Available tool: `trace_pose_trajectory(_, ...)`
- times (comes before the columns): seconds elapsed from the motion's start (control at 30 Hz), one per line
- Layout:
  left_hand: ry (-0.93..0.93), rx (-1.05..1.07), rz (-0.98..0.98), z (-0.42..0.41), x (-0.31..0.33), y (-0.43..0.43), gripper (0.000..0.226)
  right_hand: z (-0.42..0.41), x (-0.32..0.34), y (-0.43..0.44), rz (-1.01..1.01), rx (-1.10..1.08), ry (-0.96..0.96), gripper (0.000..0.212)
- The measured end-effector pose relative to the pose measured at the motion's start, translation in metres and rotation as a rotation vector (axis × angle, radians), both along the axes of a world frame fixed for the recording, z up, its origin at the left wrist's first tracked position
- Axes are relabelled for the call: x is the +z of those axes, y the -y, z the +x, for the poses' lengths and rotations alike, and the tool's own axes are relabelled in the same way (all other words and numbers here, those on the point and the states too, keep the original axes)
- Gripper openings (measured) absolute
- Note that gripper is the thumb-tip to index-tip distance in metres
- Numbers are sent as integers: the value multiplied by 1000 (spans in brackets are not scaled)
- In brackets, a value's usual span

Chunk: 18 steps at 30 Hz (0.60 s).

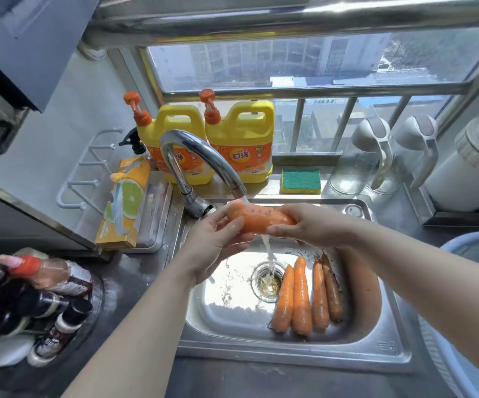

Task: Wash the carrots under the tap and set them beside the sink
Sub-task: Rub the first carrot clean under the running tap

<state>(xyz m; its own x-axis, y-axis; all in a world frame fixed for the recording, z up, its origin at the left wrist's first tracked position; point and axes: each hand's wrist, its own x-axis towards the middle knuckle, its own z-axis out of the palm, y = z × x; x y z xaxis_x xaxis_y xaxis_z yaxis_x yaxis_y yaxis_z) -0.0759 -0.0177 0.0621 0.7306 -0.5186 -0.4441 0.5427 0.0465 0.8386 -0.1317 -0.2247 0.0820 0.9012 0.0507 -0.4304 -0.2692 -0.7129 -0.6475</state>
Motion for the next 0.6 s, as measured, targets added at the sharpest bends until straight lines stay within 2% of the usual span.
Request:
trace_pose_trajectory(0.07, -31, 92, 17, -5, -3, 10, 29, -1, -2, -4, 48, -29, 1, 25)
trace_pose_trajectory(0.17, 14, 189, 158, -8, -6, 26, 29, -2, -1, -9, 5, -22, 33, 24)
trace_pose_trajectory(0.23, -1, 164, 172, -7, -6, 27, 27, -3, -1, -6, 0, -29, 27, 23)
trace_pose_trajectory(0.33, -67, 11, 75, -4, -4, 17, 29, -4, -2, 2, -2, -47, -1, 26)
trace_pose_trajectory(0.4, -47, -21, 54, -4, -5, 13, 32, -4, -2, 3, -8, -47, -3, 29)
trace_pose_trajectory(0.6, 99, 157, 210, -6, -5, 27, 23, -5, 1, -7, -23, -45, 53, 29)
